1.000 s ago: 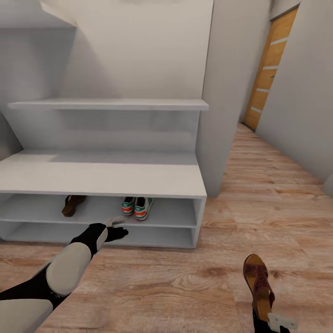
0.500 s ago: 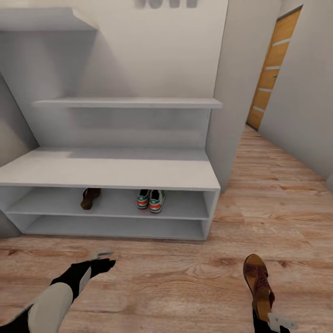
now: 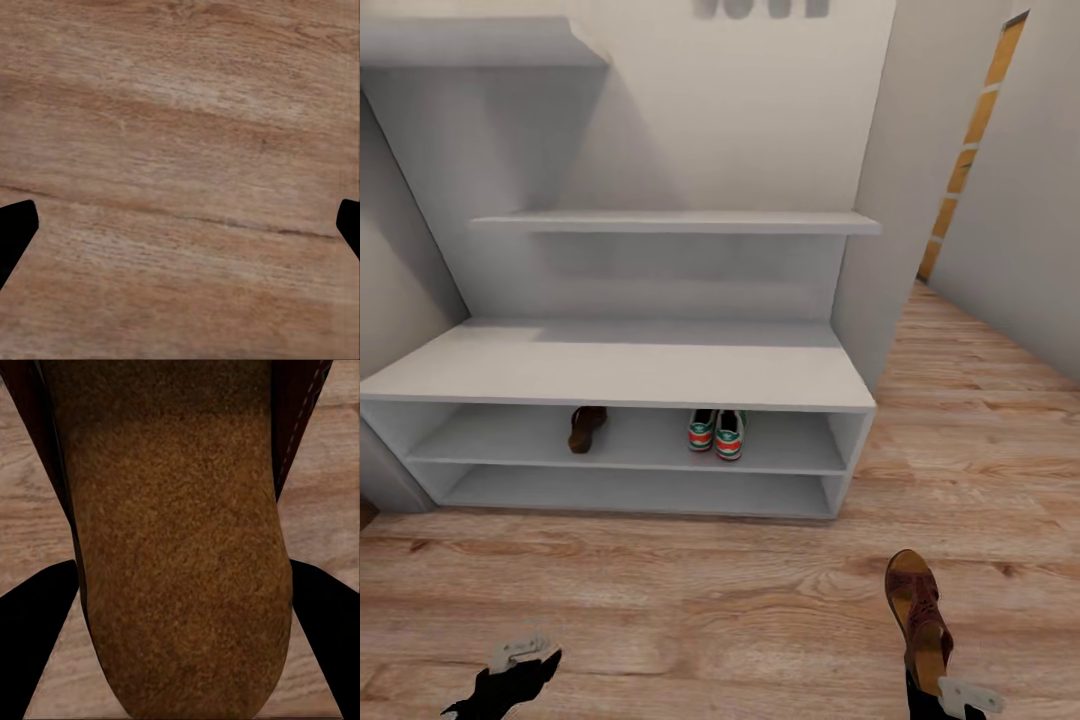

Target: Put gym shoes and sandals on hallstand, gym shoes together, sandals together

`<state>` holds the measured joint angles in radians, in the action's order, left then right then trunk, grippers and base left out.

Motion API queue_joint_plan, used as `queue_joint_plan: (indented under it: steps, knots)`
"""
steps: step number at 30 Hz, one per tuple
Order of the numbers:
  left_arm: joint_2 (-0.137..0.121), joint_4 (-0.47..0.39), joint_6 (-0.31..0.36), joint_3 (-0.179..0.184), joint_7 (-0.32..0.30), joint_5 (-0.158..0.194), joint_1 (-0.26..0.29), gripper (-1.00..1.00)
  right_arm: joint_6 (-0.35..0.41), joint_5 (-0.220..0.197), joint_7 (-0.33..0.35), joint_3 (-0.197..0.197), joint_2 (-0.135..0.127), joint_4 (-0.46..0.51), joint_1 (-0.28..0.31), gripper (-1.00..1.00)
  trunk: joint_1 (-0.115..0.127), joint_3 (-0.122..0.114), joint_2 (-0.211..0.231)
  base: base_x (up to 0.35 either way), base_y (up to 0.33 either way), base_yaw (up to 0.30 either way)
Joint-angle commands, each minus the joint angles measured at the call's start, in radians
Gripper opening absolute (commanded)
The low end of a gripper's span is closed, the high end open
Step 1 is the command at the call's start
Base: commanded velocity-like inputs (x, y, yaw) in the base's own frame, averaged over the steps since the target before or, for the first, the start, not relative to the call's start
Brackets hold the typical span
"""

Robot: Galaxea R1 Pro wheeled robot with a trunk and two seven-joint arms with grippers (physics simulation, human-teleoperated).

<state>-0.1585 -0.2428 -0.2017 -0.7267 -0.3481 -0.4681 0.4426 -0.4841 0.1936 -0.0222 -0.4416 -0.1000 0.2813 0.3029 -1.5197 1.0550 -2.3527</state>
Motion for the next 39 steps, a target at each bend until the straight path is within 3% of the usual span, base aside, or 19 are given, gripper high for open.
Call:
queue_joint_plan:
  steps: [1, 5, 6, 11, 15, 39]
  knots:
    - [-0.011, 0.003, -0.012, -0.008, -0.005, 0.002, -0.006, 1.00, -0.004, 0.010, -0.002, -0.006, 0.000, 0.000, 0.001, -1.00, 0.000, 0.001, 0.000, 0.000, 0.309, 0.000]
    - [-0.020, 0.005, -0.017, -0.008, -0.026, 0.013, -0.017, 1.00, -0.004, 0.009, -0.002, -0.007, 0.000, 0.001, 0.001, -1.00, 0.000, 0.001, 0.000, 0.000, 0.310, 0.000]
    - [-0.025, 0.003, -0.020, -0.009, -0.070, 0.019, -0.029, 1.00, -0.004, 0.008, -0.002, -0.007, 0.001, 0.001, 0.001, -1.00, 0.000, 0.001, 0.000, 0.000, 0.310, 0.000]
    - [-0.032, 0.002, -0.022, -0.009, -0.119, 0.035, -0.040, 1.00, -0.004, 0.008, -0.002, -0.007, 0.003, 0.001, 0.001, -1.00, 0.000, 0.001, 0.000, 0.000, 0.310, 0.000]
    - [-0.038, 0.001, -0.024, -0.010, -0.145, 0.064, -0.057, 1.00, -0.004, 0.009, -0.002, -0.006, 0.003, 0.000, 0.001, -1.00, 0.000, 0.001, 0.000, -0.009, 0.310, 0.000]
    - [-0.038, 0.000, -0.024, -0.010, -0.147, 0.066, -0.068, 1.00, -0.004, 0.009, -0.002, -0.006, 0.003, -0.002, 0.001, -1.00, 0.000, 0.001, 0.000, -0.129, 0.303, 0.000]
